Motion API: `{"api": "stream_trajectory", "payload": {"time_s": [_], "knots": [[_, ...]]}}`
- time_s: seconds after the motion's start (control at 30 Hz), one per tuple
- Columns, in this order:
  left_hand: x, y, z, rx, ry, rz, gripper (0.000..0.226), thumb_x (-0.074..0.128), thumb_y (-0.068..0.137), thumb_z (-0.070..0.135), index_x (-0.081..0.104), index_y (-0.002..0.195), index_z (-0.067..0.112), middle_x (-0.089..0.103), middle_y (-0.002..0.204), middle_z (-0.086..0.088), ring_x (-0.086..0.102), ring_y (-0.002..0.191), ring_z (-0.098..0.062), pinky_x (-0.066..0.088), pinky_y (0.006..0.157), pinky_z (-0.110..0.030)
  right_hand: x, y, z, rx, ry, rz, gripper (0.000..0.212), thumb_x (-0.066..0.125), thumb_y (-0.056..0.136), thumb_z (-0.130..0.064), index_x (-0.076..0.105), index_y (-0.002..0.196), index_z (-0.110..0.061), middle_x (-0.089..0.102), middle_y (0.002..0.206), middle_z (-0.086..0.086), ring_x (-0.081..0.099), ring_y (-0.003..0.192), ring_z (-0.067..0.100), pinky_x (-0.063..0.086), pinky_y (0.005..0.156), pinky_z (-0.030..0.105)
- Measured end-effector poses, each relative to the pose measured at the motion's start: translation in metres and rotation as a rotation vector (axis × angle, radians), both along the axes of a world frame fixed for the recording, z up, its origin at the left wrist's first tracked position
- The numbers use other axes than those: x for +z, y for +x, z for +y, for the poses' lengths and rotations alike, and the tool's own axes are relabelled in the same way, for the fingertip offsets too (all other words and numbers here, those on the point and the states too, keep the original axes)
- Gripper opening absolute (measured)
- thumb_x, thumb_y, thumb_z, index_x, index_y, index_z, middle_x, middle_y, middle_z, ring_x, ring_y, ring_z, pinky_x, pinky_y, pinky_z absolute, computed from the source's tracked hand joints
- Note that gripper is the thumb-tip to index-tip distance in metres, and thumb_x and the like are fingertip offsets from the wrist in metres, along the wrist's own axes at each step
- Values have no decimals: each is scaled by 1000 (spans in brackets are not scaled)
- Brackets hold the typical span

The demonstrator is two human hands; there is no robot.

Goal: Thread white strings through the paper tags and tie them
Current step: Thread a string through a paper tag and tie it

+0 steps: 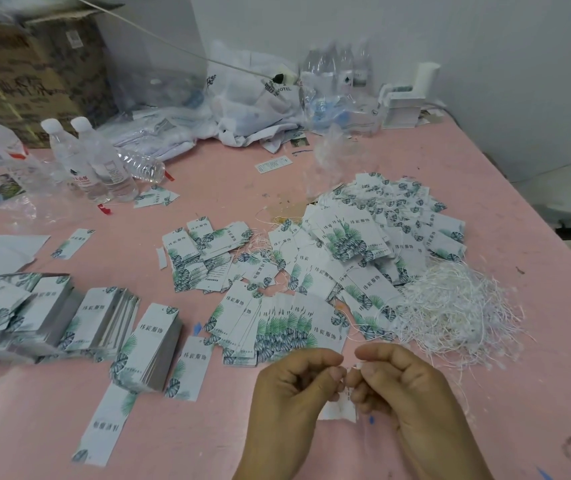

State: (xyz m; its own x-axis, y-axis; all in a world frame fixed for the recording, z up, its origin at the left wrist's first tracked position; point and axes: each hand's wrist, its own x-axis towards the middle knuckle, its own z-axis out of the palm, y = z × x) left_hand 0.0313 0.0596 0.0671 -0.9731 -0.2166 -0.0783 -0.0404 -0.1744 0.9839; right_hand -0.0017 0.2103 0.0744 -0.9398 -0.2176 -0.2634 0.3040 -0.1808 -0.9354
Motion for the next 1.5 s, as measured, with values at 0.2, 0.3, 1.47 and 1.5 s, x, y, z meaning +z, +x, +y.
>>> {"api": "stream_trajectory", "payload": {"time_s": [0.2, 0.3, 1.47, 1.5], "knots": [[-4, -2, 2, -2, 17, -23, 17, 74, 69, 12, 79, 82, 22, 74, 71, -14, 67, 62, -16, 53, 60, -23, 1, 4, -2, -49, 158, 120, 27, 61, 86, 10, 76, 81, -12, 71, 67, 17, 62, 54, 15, 53, 53, 21], [-6, -2, 3, -12, 33, -34, 14, 71, 71, 11, 78, 80, 19, 72, 70, -12, 65, 61, -16, 53, 59, -24, 2, 6, -5, -67, 205, 154, 32, 64, 84, 8, 77, 81, -21, 71, 66, 13, 62, 55, 12, 52, 55, 18], [0, -2, 11, -42, -195, -97, 25, 61, 91, -3, 67, 74, 13, 61, 59, 3, 54, 58, -8, 47, 59, -20, -1, 13, -13, -126, 488, 410, 43, 74, 78, 2, 73, 83, -41, 70, 68, -11, 64, 58, 7, 48, 56, 13], [0, -1, 10, -40, -198, -94, 26, 62, 91, -3, 68, 73, 15, 61, 59, 3, 54, 58, -8, 47, 59, -20, -1, 12, -12, -110, 481, 415, 42, 74, 78, 2, 73, 81, -40, 69, 66, -10, 62, 55, 7, 48, 55, 14]]}}
